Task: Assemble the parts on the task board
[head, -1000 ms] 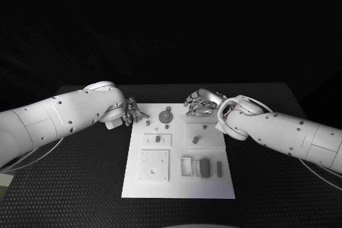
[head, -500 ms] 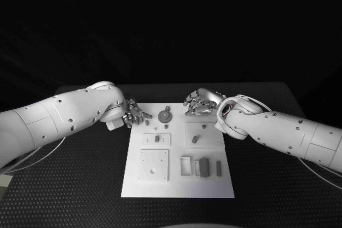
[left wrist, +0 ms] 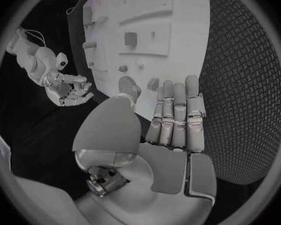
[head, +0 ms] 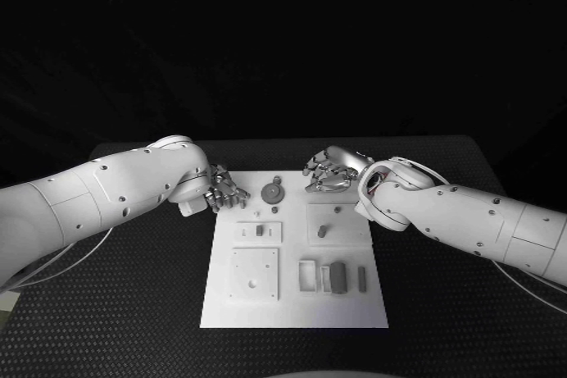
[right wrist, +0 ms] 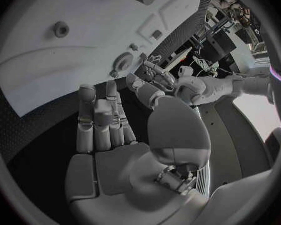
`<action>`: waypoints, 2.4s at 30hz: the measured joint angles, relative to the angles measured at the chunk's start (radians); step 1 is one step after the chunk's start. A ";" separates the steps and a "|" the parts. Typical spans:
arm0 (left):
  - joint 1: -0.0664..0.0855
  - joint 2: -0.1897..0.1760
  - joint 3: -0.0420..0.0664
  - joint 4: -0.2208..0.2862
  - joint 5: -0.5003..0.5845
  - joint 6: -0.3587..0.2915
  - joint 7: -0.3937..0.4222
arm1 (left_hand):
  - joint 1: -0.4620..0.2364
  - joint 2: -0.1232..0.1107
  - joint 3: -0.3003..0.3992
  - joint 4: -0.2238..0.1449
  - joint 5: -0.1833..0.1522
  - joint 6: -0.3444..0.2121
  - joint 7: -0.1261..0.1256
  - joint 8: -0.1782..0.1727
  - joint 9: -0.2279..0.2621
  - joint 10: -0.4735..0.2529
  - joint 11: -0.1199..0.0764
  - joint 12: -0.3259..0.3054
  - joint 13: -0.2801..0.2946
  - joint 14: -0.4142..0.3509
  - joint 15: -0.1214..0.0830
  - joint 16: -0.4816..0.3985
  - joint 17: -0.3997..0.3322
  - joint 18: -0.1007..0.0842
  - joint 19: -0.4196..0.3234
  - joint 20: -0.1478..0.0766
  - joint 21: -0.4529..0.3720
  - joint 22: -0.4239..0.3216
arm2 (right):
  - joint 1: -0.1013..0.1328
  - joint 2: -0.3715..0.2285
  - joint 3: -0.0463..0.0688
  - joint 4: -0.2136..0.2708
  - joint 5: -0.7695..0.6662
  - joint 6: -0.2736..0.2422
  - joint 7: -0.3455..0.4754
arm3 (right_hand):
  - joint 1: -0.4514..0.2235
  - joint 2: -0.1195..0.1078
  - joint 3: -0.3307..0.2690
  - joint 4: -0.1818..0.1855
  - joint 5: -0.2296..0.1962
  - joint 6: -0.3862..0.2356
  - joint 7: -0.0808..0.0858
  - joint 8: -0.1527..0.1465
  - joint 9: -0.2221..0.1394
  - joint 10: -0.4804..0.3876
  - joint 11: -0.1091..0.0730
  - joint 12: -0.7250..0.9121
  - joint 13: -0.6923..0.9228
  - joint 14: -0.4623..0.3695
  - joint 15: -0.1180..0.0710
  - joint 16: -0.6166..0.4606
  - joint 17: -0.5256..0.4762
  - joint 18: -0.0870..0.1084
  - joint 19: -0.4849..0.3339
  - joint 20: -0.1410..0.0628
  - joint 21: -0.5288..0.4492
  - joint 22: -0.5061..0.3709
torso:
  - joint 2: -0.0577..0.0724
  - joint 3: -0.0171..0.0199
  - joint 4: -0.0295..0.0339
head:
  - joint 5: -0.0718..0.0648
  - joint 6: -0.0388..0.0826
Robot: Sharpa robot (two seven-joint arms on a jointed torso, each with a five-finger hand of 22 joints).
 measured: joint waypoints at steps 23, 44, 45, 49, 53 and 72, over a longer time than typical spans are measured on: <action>-0.010 0.014 0.000 -0.011 0.005 0.002 0.004 | 0.028 0.019 -0.032 0.001 0.050 0.028 -0.029 0.107 0.009 0.034 -0.034 0.091 0.054 0.025 -0.036 0.095 0.043 -0.001 0.033 -0.040 0.066 0.079 | 0.000 0.003 0.000 0.000 0.000 0.000 0.001 | 0.000 0.000 0.003 0.003 0.000 -0.002 0.001 0.000 -0.001 -0.002 -0.002 0.000 0.000 -0.002 -0.002 0.000 -0.001 0.000 -0.002 0.002 0.000 0.000 | 0.000 0.0000 -0.0001 | -0.006 0.001; -0.012 0.018 0.000 -0.016 -0.016 0.005 -0.004 | 0.036 0.027 -0.043 0.002 0.023 0.049 -0.051 0.205 0.009 0.061 -0.061 0.160 0.081 0.054 -0.071 0.159 0.056 -0.010 0.072 -0.072 0.110 0.137 | 0.000 0.004 0.000 -0.001 0.000 0.000 0.001 | -0.004 -0.004 0.003 0.003 0.000 -0.001 -0.001 0.000 -0.001 0.001 0.001 0.000 0.000 -0.002 -0.002 0.000 -0.001 0.000 -0.002 0.002 0.000 0.000 | 0.000 -0.0012 0.0004 | -0.008 -0.001; -0.012 0.018 0.000 -0.016 -0.018 0.005 -0.004 | 0.036 0.027 -0.043 0.002 0.023 0.048 -0.052 0.205 0.009 0.061 -0.061 0.160 0.082 0.054 -0.071 0.159 0.056 -0.010 0.072 -0.072 0.111 0.136 | 0.000 0.004 0.000 -0.001 0.000 0.000 0.001 | -0.004 -0.004 0.003 0.003 0.000 -0.001 -0.001 0.000 -0.001 0.001 0.001 0.000 0.000 -0.002 -0.002 0.000 -0.001 0.000 -0.002 0.002 0.000 0.000 | 0.000 -0.0012 0.0003 | -0.008 -0.001; -0.014 0.021 0.000 -0.016 -0.021 0.006 -0.005 | 0.036 0.027 -0.043 0.002 0.022 0.050 -0.054 0.215 0.007 0.061 -0.061 0.167 0.083 0.060 -0.077 0.164 0.056 -0.015 0.077 -0.077 0.116 0.136 | 0.000 0.005 0.000 -0.001 0.000 0.000 0.001 | -0.004 -0.004 0.003 0.003 0.000 -0.003 -0.002 0.000 -0.001 0.000 0.001 0.000 0.000 -0.002 -0.002 0.000 -0.001 0.000 -0.002 0.002 0.000 0.000 | 0.000 -0.0012 0.0000 | -0.008 -0.001; -0.015 0.022 0.000 -0.016 -0.023 0.006 -0.005 | 0.036 0.027 -0.046 0.004 0.016 0.050 -0.054 0.218 0.006 0.062 -0.061 0.167 0.083 0.060 -0.077 0.164 0.056 -0.015 0.078 -0.077 0.116 0.136 | 0.000 0.005 0.000 -0.001 0.000 0.000 0.002 | -0.004 -0.004 0.003 0.003 0.000 -0.005 -0.001 0.000 -0.002 0.000 0.000 0.000 0.000 -0.002 -0.002 0.000 -0.001 0.000 -0.003 0.003 0.000 0.000 | 0.000 -0.0009 0.0000 | -0.009 -0.001; -0.015 0.049 0.000 -0.009 -0.119 0.000 0.002 | -0.060 -0.025 -0.018 0.007 -0.442 0.072 -0.085 0.284 -0.038 0.095 -0.095 0.202 0.075 0.097 -0.111 0.194 0.041 -0.023 0.129 -0.107 0.124 0.136 | 0.000 0.007 0.000 -0.001 0.000 0.000 0.002 | -0.004 -0.004 0.003 0.003 0.000 -0.003 0.001 0.000 -0.002 0.000 0.000 0.000 0.000 0.000 0.000 0.000 -0.001 0.000 -0.003 0.003 0.000 0.000 | 0.000 -0.0003 0.0006 | -0.009 0.000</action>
